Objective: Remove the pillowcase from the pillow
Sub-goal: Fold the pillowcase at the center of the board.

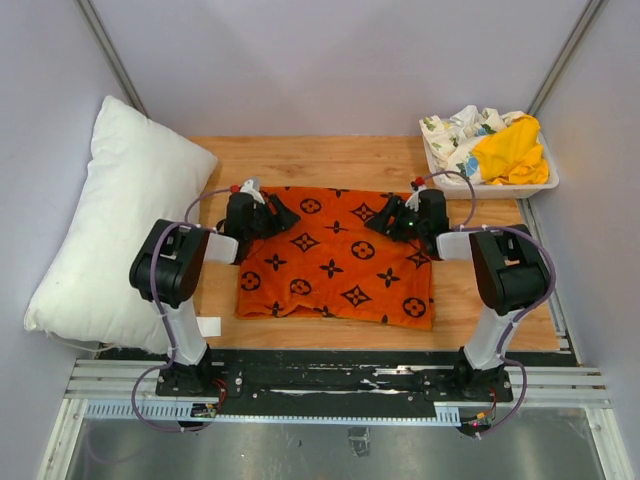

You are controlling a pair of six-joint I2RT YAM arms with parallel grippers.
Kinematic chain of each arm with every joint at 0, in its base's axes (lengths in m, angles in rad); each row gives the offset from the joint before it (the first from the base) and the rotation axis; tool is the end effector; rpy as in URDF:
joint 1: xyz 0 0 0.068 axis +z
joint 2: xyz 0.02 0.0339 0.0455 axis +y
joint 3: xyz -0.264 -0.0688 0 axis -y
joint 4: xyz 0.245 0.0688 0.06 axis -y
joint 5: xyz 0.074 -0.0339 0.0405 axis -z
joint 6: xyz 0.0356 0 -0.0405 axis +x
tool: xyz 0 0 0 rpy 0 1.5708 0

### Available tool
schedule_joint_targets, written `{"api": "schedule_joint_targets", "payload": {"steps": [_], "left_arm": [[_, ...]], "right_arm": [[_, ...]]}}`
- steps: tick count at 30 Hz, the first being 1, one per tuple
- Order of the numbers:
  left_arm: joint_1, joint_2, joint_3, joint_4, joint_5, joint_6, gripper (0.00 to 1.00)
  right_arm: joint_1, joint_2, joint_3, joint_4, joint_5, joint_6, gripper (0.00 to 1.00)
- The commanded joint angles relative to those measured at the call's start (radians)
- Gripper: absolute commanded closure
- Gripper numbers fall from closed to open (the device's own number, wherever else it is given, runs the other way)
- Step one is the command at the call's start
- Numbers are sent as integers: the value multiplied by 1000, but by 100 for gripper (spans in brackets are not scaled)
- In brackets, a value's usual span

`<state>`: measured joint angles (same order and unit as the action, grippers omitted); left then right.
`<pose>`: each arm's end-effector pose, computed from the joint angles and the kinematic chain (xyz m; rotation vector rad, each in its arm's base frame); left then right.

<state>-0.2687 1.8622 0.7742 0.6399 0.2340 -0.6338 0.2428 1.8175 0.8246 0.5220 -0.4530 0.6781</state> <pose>0.3455 -0.1037 0.1302 -0.2281 2.0885 -0.7962 0.3486 0.1024 0.1490 0.1661 2.1450 1.0201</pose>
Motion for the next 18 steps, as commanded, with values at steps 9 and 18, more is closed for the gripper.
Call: {"api": "schedule_joint_targets", "payload": {"steps": [9,18], "left_arm": [[192,-41,9,-125,-108,51,30],[168,-248,40,-232,-158,153,25]], "right_arm": [[-245,-82,-99,-61,47,30,32],[-257,-301,-26,-243,161,-63,28]]}}
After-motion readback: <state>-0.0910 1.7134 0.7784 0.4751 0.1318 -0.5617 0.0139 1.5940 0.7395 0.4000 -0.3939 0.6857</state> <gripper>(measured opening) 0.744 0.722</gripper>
